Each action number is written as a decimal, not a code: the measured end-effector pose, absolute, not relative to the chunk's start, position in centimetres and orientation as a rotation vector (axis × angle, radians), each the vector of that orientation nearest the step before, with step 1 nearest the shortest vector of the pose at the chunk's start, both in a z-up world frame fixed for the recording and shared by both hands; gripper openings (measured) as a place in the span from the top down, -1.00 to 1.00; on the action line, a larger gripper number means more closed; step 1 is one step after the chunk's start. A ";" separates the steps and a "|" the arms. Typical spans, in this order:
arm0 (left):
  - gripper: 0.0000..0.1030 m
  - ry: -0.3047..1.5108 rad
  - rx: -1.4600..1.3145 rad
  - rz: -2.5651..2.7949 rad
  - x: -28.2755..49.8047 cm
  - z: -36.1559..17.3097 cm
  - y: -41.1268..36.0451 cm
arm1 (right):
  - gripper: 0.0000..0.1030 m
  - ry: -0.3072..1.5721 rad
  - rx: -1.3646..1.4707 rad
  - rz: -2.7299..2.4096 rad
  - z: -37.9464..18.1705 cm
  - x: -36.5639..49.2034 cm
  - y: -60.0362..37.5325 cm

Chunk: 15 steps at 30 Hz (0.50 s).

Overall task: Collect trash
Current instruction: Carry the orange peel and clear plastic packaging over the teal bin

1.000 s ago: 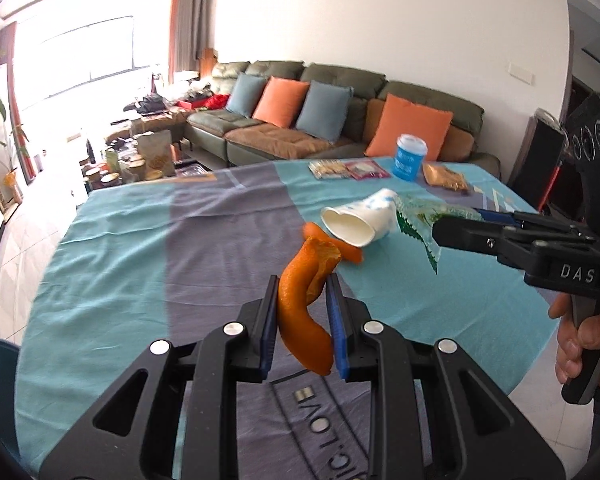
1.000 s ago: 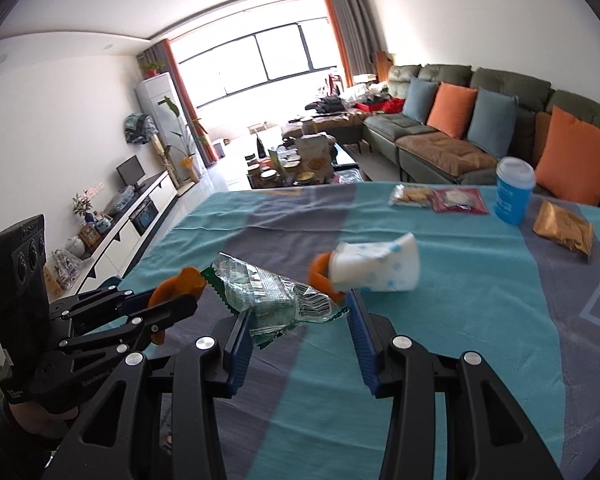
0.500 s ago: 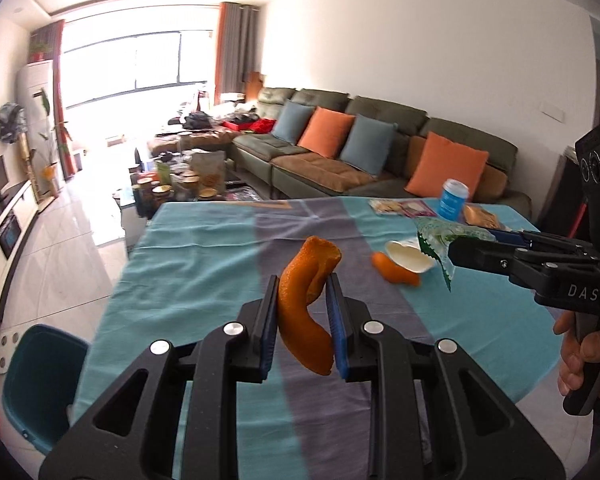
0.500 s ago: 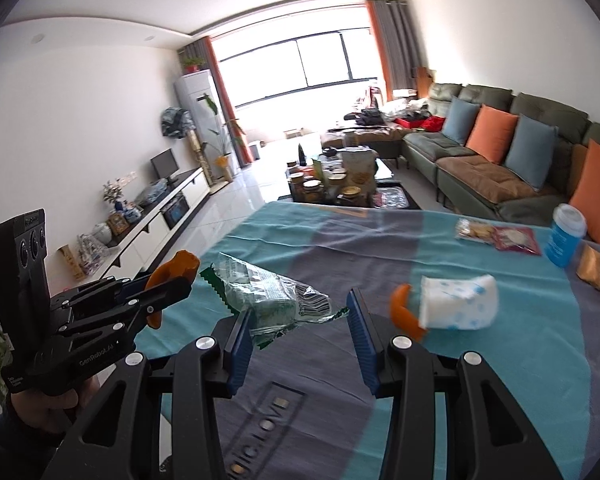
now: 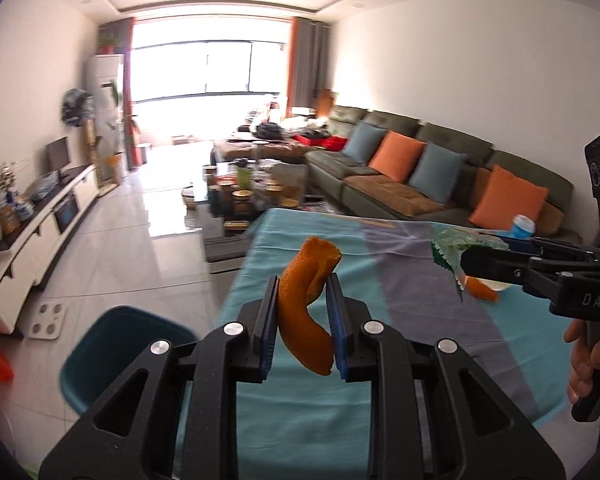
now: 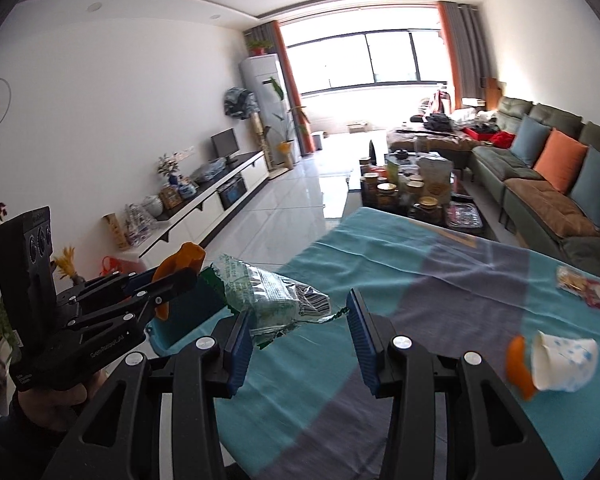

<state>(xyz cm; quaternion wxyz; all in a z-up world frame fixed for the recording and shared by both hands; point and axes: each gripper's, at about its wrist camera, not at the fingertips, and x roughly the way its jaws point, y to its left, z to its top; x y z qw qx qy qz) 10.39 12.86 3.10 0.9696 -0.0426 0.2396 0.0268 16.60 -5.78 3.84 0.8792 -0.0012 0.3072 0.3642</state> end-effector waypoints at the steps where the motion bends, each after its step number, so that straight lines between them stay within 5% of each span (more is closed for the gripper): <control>1: 0.55 0.485 -0.093 0.071 10.0 3.1 13.8 | 0.18 0.641 -0.007 0.774 3.9 16.6 -5.0; 15: 0.54 0.566 -0.148 0.359 6.4 0.3 28.0 | 0.18 0.694 -0.107 0.975 2.6 18.5 8.7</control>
